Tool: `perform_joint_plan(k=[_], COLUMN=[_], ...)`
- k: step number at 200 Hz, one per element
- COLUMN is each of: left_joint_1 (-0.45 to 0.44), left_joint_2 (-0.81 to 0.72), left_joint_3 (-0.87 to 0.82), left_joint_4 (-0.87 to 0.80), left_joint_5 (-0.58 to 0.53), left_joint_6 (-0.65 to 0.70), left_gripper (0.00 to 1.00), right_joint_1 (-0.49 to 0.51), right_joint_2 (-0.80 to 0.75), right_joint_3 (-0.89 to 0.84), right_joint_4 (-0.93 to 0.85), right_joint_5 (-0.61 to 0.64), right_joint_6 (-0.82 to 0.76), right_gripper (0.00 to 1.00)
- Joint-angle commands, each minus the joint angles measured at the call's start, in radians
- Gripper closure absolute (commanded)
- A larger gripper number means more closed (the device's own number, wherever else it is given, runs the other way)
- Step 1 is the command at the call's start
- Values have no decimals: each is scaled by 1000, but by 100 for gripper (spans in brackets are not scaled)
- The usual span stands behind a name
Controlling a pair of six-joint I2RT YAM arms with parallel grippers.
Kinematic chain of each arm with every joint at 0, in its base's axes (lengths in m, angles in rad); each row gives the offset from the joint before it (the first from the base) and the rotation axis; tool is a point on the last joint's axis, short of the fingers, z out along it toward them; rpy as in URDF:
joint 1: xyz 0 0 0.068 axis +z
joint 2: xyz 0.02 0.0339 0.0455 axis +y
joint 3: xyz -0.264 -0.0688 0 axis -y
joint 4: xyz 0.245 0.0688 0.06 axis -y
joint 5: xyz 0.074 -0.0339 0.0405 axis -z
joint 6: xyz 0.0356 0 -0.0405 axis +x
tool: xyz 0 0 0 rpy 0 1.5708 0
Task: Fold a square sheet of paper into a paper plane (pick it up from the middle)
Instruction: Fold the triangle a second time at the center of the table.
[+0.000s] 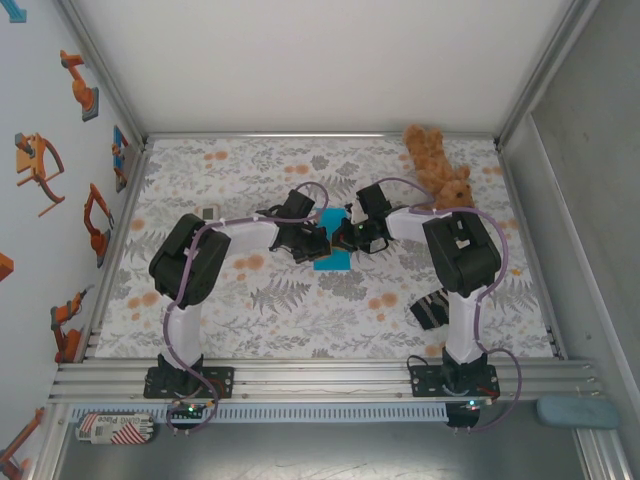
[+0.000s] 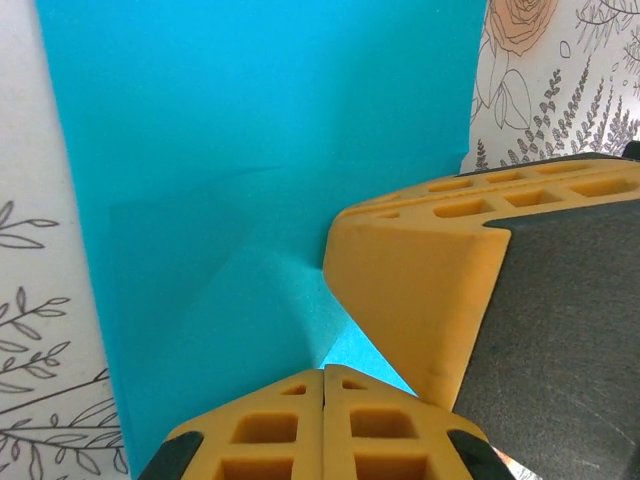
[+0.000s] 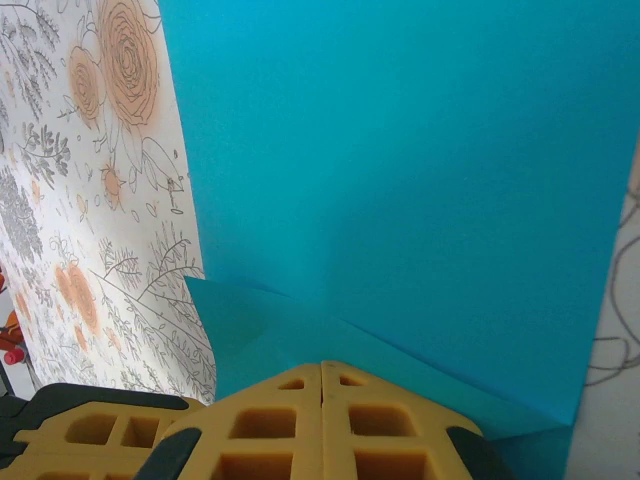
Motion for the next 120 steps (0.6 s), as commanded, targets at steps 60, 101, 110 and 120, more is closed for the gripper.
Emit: perform_joint_plan(k=[60,101,110,120], left_joint_1=[9,20,20,21], left_joint_2=[-27,-138,-161,-181], left_joint_3=[-102,-198,-204,-202], left_joint_4=[-62,-123,-125,-119], left_joint_5=[-42,-60,-63,-67], left_joint_6=[6,-5,-10,-17], left_gripper=[100,100,100,100], right_joint_1=[3,2,2,2], right_joint_2=[72,78,77,75], right_joint_3=[-44,-42,-42,-41], right_joint_4=[-146,-145,-144,-143], right_joint_5=[129,130,127,126], right_joint_6=[-5,-7,-8,-8], right_gripper=[100,100,100,100])
